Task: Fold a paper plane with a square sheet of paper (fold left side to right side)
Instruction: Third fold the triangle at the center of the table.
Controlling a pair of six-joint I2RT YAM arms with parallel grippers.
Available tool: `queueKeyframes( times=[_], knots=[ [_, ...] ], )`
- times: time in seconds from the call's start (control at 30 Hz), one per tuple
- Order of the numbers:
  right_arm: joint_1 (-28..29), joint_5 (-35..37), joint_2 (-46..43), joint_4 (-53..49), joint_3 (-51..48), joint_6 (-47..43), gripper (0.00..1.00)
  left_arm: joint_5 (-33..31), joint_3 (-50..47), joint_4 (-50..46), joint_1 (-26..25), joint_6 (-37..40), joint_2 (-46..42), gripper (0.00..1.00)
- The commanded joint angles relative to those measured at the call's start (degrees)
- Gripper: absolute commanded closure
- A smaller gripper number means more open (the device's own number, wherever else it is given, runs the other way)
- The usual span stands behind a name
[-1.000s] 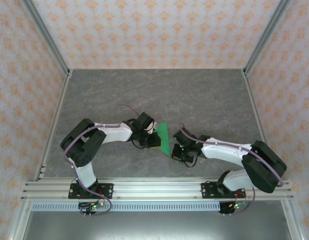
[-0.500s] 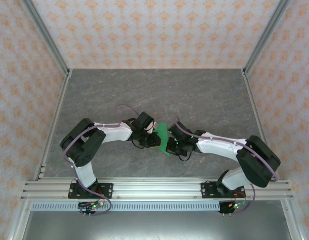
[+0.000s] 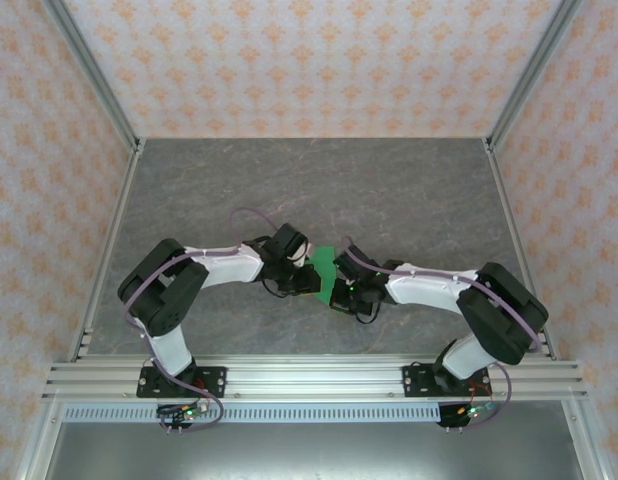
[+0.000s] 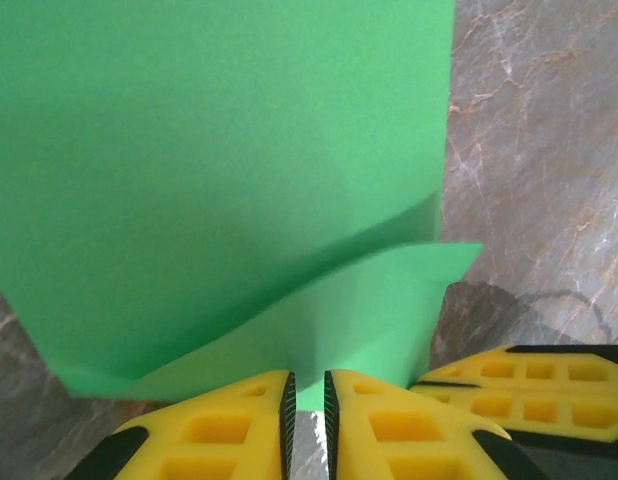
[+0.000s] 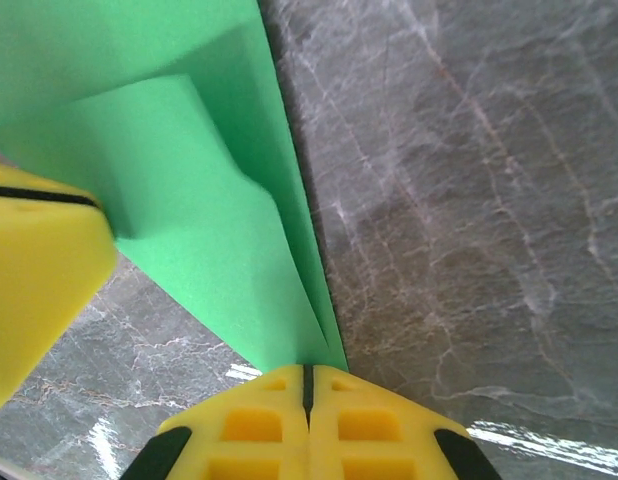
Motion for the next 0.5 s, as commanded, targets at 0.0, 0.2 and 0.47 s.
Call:
queueKeyframes(
  times=[0.0,0.2,0.47],
  knots=[
    [0.3,4.4,2.6,-6.9,-0.8,-1.6,1.0,-0.7,-0.1,-2.3,-0.2,1.5,-4.3,0.83],
    [0.3,5.0,3.0,-7.7,-0.2,-2.3,1.0,1.7,-0.6,-0.3,-3.0,1.2,-4.5,0.87],
    [0.3,5.0,3.5,-8.0,-0.3,-2.6,1.0,1.3,-0.7,1.9,-3.4,0.5,-1.8,0.89]
  ],
)
